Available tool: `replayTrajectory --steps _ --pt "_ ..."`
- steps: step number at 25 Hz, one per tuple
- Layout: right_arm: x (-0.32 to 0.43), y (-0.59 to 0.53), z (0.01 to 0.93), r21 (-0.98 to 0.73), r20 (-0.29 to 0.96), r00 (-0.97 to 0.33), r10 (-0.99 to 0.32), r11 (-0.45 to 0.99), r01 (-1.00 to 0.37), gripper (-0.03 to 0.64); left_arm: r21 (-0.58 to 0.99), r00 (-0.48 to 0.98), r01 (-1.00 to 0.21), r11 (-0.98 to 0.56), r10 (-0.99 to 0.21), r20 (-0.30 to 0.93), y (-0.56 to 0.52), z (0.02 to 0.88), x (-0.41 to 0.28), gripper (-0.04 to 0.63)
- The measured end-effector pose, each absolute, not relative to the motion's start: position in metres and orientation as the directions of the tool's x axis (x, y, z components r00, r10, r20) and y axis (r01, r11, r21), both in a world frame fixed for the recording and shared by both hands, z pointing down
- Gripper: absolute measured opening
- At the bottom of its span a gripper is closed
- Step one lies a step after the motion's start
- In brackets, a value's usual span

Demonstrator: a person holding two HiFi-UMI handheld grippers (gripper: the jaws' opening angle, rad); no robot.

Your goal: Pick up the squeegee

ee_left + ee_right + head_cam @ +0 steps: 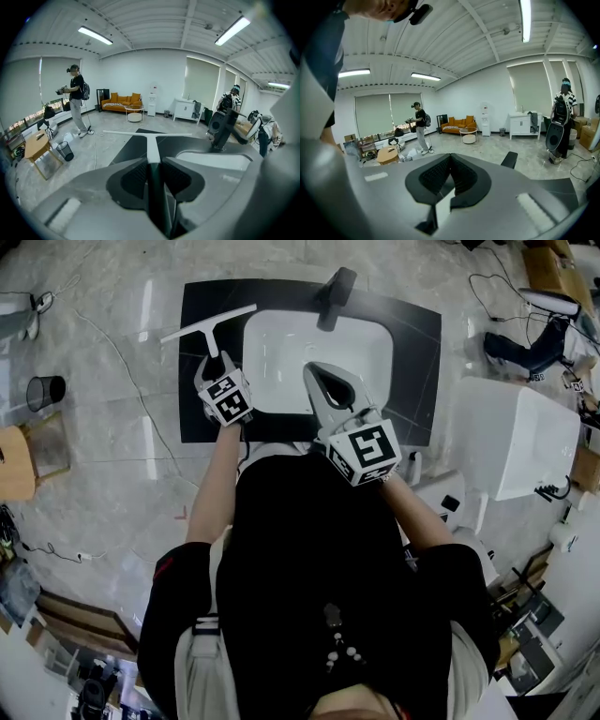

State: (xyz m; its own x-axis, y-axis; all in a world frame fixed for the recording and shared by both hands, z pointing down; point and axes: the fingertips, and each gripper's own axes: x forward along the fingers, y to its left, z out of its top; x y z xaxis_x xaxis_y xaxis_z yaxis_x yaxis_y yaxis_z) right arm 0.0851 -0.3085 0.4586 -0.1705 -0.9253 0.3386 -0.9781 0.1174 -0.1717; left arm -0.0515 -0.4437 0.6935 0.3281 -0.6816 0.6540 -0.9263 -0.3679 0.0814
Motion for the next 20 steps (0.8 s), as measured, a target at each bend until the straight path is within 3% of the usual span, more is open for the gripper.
replayTrajectory --steps 20 --pt "0.094 -0.253 0.426 -0.179 0.219 -0.351 -0.91 0.316 -0.932 0.002 0.104 0.351 -0.934 -0.341 -0.829 0.435 -0.354 0.543 -0.042 0.106"
